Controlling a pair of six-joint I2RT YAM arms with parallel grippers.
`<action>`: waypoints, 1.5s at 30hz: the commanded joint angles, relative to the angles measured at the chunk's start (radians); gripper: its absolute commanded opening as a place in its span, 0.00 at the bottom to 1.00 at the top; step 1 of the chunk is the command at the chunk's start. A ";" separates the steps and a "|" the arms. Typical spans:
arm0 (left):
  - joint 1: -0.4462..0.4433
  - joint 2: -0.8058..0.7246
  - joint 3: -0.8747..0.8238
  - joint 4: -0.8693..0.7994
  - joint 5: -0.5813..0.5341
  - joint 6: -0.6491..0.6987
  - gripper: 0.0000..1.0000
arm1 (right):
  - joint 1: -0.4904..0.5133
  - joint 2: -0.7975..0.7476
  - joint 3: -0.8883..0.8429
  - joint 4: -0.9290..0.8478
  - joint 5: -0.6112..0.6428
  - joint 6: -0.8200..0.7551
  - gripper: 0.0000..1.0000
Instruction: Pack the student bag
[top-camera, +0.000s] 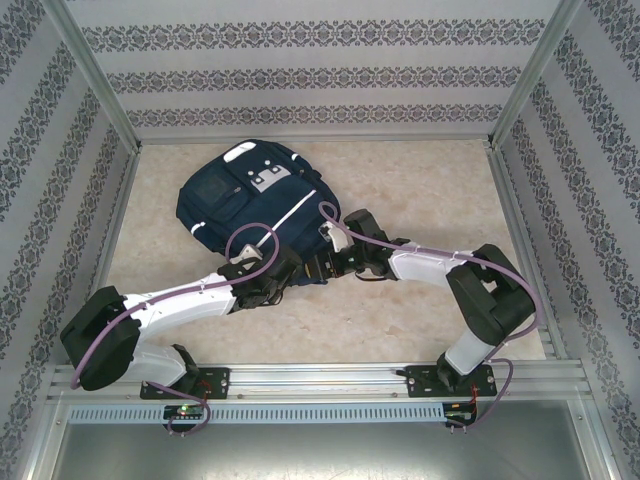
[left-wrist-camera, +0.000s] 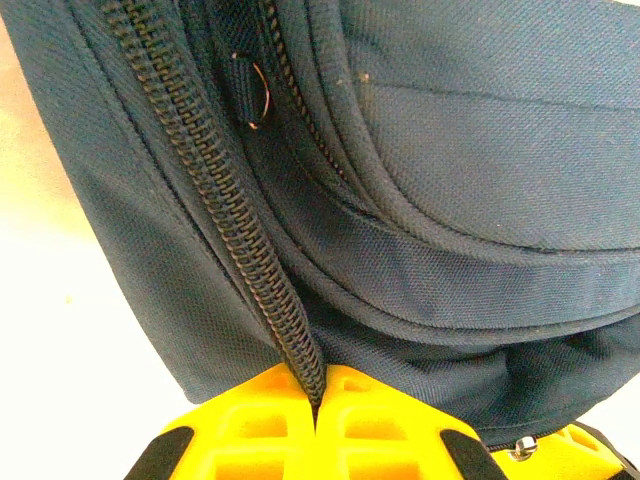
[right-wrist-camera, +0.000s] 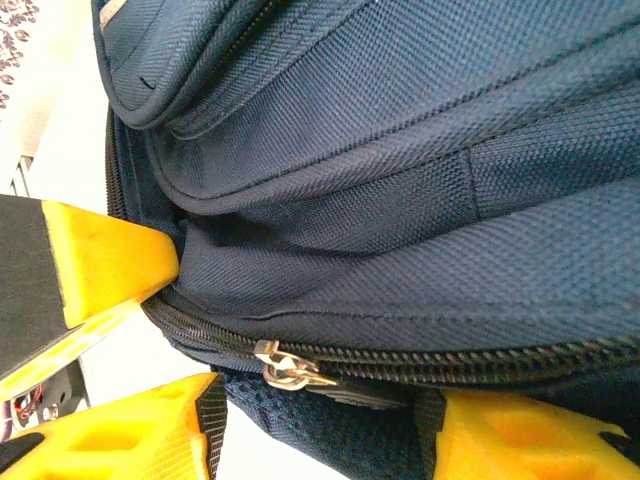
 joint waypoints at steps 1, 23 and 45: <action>-0.001 -0.001 0.017 -0.028 -0.020 0.020 0.00 | -0.002 0.029 -0.010 0.048 0.027 -0.011 0.55; 0.021 0.022 0.020 -0.011 0.001 0.025 0.00 | -0.018 -0.029 -0.085 0.159 -0.086 0.064 0.25; 0.030 0.039 0.031 0.000 0.024 0.032 0.00 | 0.043 0.069 -0.055 0.257 0.051 0.073 0.37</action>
